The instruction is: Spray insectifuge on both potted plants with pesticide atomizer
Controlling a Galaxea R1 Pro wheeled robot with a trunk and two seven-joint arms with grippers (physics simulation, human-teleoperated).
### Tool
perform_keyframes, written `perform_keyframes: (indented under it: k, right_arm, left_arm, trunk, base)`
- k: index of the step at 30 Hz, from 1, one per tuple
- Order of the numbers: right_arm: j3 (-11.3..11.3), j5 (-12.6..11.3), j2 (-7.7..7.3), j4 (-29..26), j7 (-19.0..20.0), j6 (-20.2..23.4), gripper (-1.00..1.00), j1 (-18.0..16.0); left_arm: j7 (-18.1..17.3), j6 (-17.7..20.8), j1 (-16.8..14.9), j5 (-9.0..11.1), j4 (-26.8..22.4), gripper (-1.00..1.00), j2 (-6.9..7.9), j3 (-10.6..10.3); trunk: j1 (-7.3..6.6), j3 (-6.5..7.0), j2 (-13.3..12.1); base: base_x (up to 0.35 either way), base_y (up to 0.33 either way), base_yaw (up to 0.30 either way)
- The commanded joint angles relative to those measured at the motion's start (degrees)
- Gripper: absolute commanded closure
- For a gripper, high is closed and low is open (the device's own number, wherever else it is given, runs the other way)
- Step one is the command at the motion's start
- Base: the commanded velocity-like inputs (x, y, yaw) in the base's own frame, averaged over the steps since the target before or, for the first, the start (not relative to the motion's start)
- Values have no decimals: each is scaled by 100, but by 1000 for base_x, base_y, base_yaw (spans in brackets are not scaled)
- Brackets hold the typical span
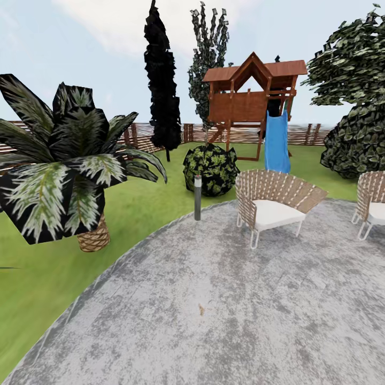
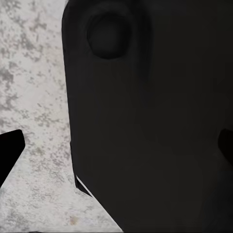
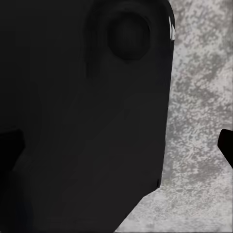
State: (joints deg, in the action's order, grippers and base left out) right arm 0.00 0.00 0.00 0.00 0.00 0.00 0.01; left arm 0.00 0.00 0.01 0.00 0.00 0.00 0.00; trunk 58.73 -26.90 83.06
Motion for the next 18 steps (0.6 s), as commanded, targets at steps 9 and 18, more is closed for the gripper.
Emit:
perform_keyframes:
  k: [9,18]
  right_arm:
    - [9,3,271,-181,-18,0,-100,-9]
    - [-27,-17,297,-328,-18,-10,-100,-9]
  left_arm:
    - [-26,17,0,-57,-16,-100,35,-56]
    - [-18,9,-1,7,-24,-100,62,-8]
  trunk:
    - [0,-3,2]
    - [0,-3,2]
  base:
    - [0,0,0]
    - [-158,9,0]
